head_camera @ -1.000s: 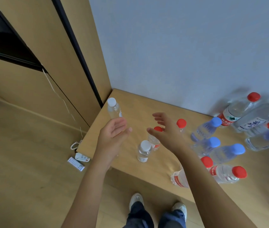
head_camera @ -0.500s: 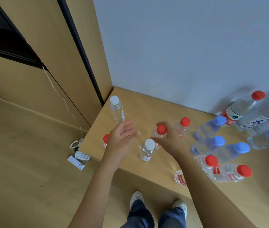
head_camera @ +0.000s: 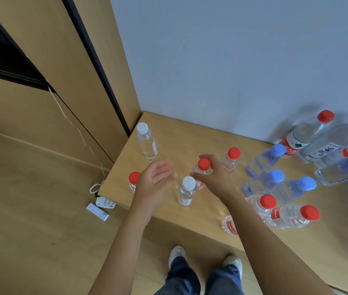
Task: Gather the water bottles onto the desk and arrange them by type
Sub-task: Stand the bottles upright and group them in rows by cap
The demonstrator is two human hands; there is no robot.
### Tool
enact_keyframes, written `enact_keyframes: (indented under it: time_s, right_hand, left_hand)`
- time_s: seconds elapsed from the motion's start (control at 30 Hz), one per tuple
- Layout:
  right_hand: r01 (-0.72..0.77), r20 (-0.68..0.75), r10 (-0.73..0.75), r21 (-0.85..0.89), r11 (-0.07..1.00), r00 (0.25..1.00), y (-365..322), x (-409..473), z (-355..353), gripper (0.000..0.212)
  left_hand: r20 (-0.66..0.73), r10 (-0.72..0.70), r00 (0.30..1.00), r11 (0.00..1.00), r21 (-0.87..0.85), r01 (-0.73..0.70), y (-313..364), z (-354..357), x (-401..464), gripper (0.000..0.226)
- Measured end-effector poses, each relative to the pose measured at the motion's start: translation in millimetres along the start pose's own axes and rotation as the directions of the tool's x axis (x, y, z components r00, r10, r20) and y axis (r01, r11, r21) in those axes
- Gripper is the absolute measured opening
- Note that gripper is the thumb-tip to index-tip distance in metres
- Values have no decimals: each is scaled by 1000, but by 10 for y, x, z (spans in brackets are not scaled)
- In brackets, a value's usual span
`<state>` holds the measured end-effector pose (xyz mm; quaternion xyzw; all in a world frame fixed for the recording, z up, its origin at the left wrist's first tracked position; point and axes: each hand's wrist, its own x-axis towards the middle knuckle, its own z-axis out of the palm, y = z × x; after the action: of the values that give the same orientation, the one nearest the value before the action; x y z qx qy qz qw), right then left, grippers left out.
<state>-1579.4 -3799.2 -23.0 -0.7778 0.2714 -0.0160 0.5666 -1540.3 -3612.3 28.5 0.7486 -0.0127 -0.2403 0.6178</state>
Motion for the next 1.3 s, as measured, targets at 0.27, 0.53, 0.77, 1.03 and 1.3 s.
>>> enact_keyframes:
  time_s: [0.27, 0.53, 0.77, 1.03, 1.3]
  right_hand:
    - [137, -3, -137, 21, 990, 991, -373, -73, -172, 54]
    - [280, -1, -280, -27, 960, 960, -584, -353, -82, 45]
    - [209, 94, -206, -28, 977, 974, -305, -572, 190, 51]
    - [97, 86, -97, 8, 995, 992, 35, -550, 403, 47]
    - [166, 28, -170, 104, 981, 985, -271, -536, 126, 25]
  left_hand:
    - [-25, 62, 998, 998, -22, -63, 55, -42, -44, 36]
    - [-46, 79, 996, 995, -53, -82, 21, -105, -108, 32]
    - [-62, 53, 997, 998, -35, -56, -110, -125, -184, 32]
    - [-33, 39, 999, 999, -34, -40, -249, -170, -242, 30]
    - [162, -6, 987, 995, 102, -10, -292, -122, -175, 64]
